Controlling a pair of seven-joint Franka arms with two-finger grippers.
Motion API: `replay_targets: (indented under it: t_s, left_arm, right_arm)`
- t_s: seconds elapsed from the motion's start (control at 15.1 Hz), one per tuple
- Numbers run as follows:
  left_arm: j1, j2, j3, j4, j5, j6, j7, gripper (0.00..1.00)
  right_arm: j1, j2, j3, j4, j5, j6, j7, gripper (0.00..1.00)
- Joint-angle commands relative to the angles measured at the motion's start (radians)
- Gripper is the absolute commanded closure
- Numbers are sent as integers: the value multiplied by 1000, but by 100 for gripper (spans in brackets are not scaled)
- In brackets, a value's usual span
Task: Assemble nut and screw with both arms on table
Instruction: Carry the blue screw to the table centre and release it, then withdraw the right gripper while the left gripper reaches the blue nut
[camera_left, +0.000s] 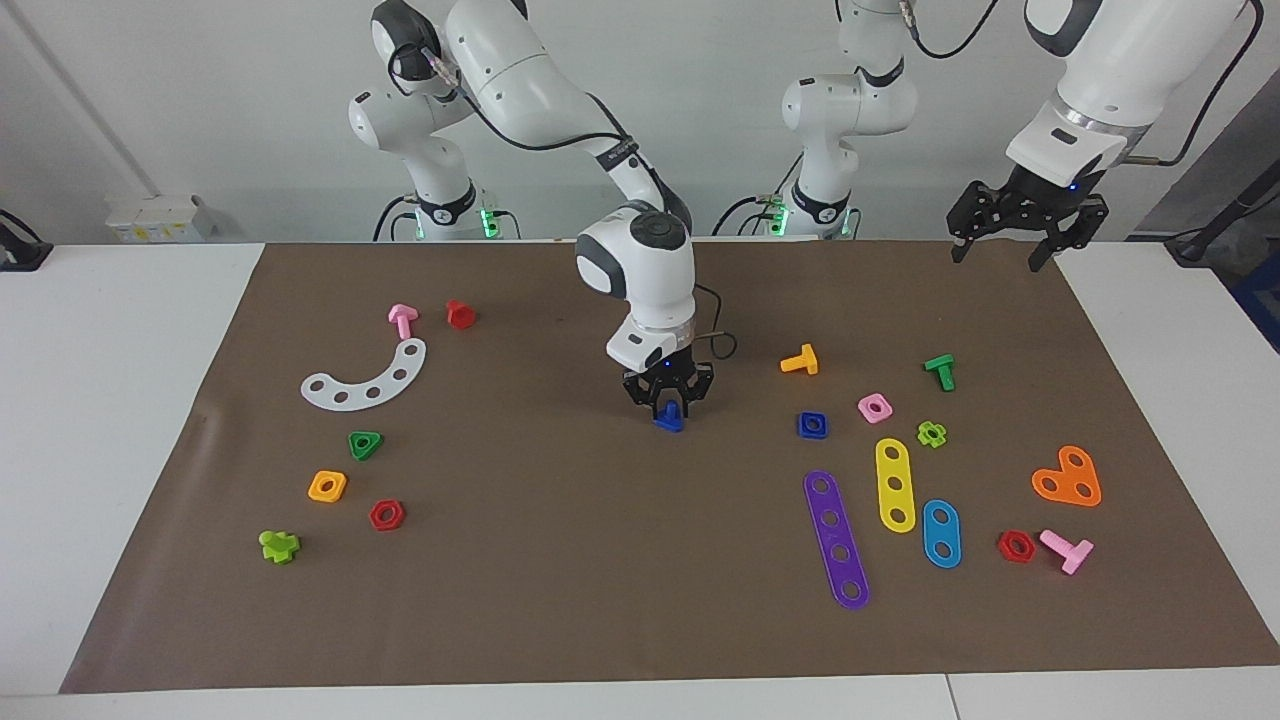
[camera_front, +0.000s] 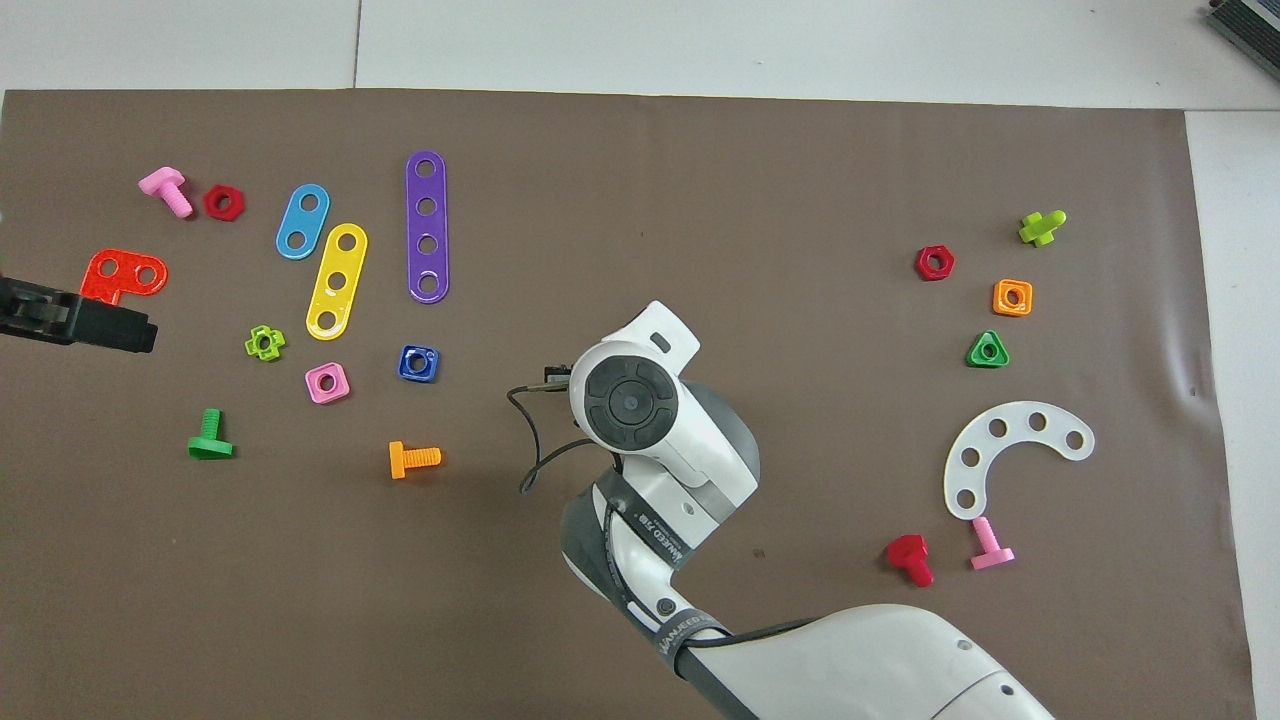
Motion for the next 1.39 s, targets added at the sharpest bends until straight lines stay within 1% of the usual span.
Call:
replay_targets:
  t_s: [0.0,0.13,0.26,0.46,0.53,0.66,0.86,0.99,1.06,1.19,1.26,1.32]
  left_arm:
    - [-15,-21,-8,-41,18,39,-13,1]
    - [-15,-21,-36,-65,18,77,-45,2]
    - [-15,-20,-53,-103,18,118,-71,2]
    - [-15,-15,-76,-177,18,209,-94,2]
    - [-15,-11,-84,-208,18,242,-95,0]
    - [-15,-6,-113,-281,18,321,-110,0]
    - [-23,34,-130,-350,18,437,-139,0]
    - [-24,63,-131,-386,18,499,-141,0]
    - [-35,80,-131,-406,19,541,-145,0]
    - [-38,86,-131,-471,19,655,-164,0]
    - [-40,97,-131,-494,19,696,-164,1]
    - [-40,110,-131,-496,19,706,-164,1]
  right_arm:
    - [-54,-103,-1,-11,-18,-58,23,0]
    - [-103,-169,-1,-12,-17,-117,11,0]
    - [-164,-214,-1,-12,-15,-166,-35,0]
    - [-262,-269,-1,-12,-9,-243,-117,0]
    - [-306,-295,1,-12,-3,-272,-141,0]
    - [-382,-344,1,-14,14,-342,-207,0]
    - [-482,-387,2,-12,66,-408,-284,0]
    - [-526,-429,1,-12,84,-453,-391,0]
    - [-554,-461,-1,-12,89,-508,-426,0]
    - [-604,-516,-2,-3,91,-614,-498,0]
    - [-620,-536,-7,21,107,-664,-549,0]
    - [-638,-541,-10,65,124,-728,-592,0]
